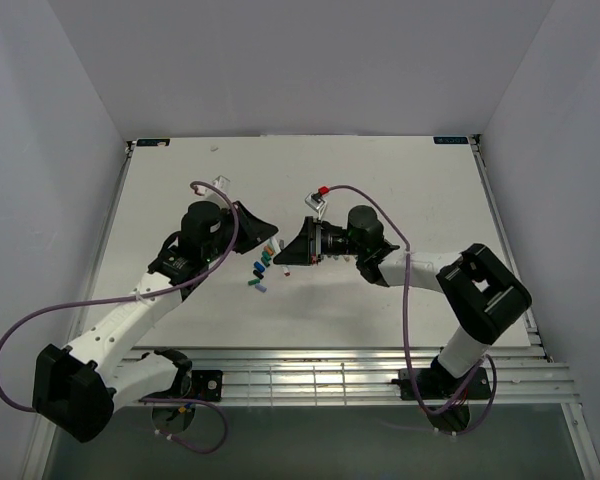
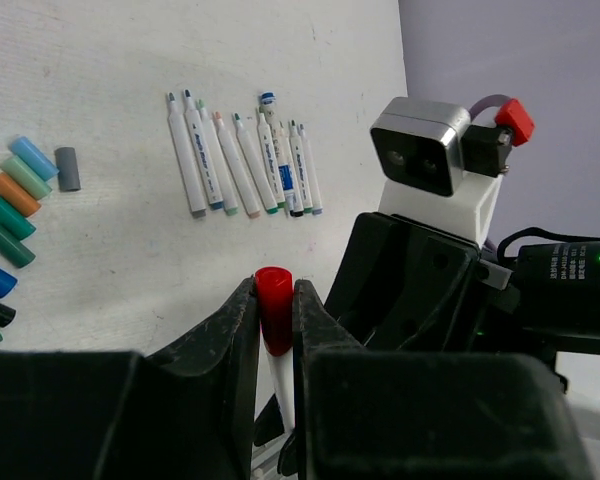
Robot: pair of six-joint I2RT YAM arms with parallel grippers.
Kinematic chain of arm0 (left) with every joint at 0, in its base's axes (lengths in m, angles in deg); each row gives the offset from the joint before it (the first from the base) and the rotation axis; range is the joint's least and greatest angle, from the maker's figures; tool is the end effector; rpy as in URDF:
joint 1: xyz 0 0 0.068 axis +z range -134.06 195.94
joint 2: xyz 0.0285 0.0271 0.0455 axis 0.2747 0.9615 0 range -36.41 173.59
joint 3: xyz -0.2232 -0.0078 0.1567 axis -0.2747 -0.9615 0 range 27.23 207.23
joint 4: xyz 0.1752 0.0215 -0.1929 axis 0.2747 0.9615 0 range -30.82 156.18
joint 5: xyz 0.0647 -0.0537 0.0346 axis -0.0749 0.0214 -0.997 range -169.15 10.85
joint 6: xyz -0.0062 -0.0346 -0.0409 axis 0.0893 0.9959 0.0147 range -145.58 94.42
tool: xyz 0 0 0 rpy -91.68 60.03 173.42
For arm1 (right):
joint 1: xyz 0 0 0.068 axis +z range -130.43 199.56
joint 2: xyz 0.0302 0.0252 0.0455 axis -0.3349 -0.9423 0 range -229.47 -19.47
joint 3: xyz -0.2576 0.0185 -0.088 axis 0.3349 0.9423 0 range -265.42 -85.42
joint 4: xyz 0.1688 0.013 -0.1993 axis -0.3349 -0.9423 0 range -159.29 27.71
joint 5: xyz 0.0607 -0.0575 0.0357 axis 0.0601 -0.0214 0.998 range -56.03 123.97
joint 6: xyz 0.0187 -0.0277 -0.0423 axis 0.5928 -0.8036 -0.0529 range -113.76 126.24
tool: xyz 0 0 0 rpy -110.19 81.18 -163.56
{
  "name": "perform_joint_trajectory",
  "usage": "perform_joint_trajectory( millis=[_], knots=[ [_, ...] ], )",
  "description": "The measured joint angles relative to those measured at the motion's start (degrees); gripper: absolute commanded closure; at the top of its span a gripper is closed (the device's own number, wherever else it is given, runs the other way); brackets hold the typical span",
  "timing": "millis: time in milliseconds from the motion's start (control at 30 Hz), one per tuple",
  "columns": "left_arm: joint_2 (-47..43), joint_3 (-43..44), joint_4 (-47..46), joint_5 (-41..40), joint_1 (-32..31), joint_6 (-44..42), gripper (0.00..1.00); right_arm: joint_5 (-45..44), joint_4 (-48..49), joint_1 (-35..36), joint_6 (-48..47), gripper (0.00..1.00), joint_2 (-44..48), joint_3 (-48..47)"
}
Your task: Open the pen caps
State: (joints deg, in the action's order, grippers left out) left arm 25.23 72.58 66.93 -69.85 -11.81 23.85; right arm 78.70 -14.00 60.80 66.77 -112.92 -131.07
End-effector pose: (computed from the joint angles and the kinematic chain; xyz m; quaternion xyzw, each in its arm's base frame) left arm 0.2153 -0.1197 0.2902 -0.1138 0.8295 -0.3915 0.3817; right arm 0.2424 0.2457 0.2367 -0.1573 0.6872 0.6785 0.2065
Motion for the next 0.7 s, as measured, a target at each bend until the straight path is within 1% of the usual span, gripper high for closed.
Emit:
perform_joint_trajectory(
  millis=[67, 133, 200, 233, 267, 333, 367, 433, 500, 600, 700],
  knots=[
    [0.07, 0.00, 0.04, -0.94, -0.04, 0.02, 1.00, 0.70, 8.31, -0.02, 7.98, 0.92, -3.19, 0.83],
    [0.33, 0.15, 0.35, -1.73, -0.09, 0.22, 1.00, 1.01, 11.87, -0.02, 11.82, 0.92, -4.79, 0.92],
    [1.68, 1.81, 3.23, -2.23, -0.17, 1.07, 1.00, 0.83, 11.63, -0.02, 11.87, 0.92, -4.90, 1.27],
    [2.82, 3.37, 5.20, -2.51, -0.26, 1.44, 1.00, 0.22, 9.29, -0.02, 9.84, 0.92, -4.35, 1.14],
    [4.28, 5.03, 7.23, -2.95, -0.31, 1.60, 1.00, -0.72, 5.92, 0.00, 7.06, 0.92, -3.50, 0.74],
    [7.28, 7.74, 10.47, -4.76, -0.24, 2.21, 1.00, -7.50, -13.16, 1.14, -5.31, 0.92, 0.92, -3.28],
    [8.31, 8.72, 11.30, -5.66, -0.15, 2.58, 1.00, -11.85, -20.65, 2.19, -10.01, 0.92, 2.25, -5.97],
    [9.88, 11.23, 12.72, -8.48, 0.26, 2.64, 1.00, -25.38, -36.11, 6.03, -20.11, 0.92, 4.55, -12.48],
    [10.64, 13.14, 14.60, -10.95, 0.63, 2.75, 1.00, -39.89, -47.58, 10.49, -28.83, 0.92, 6.21, -17.73],
    [12.37, 14.80, 16.28, -13.44, 0.66, 2.84, 1.00, -56.43, -57.31, 15.93, -37.51, 0.92, 6.51, -22.27],
    [14.03, 15.17, 18.84, -15.54, 0.74, 2.71, 1.00, -70.36, -64.61, 17.99, -42.97, 0.92, 6.05, -23.15]
  ],
)
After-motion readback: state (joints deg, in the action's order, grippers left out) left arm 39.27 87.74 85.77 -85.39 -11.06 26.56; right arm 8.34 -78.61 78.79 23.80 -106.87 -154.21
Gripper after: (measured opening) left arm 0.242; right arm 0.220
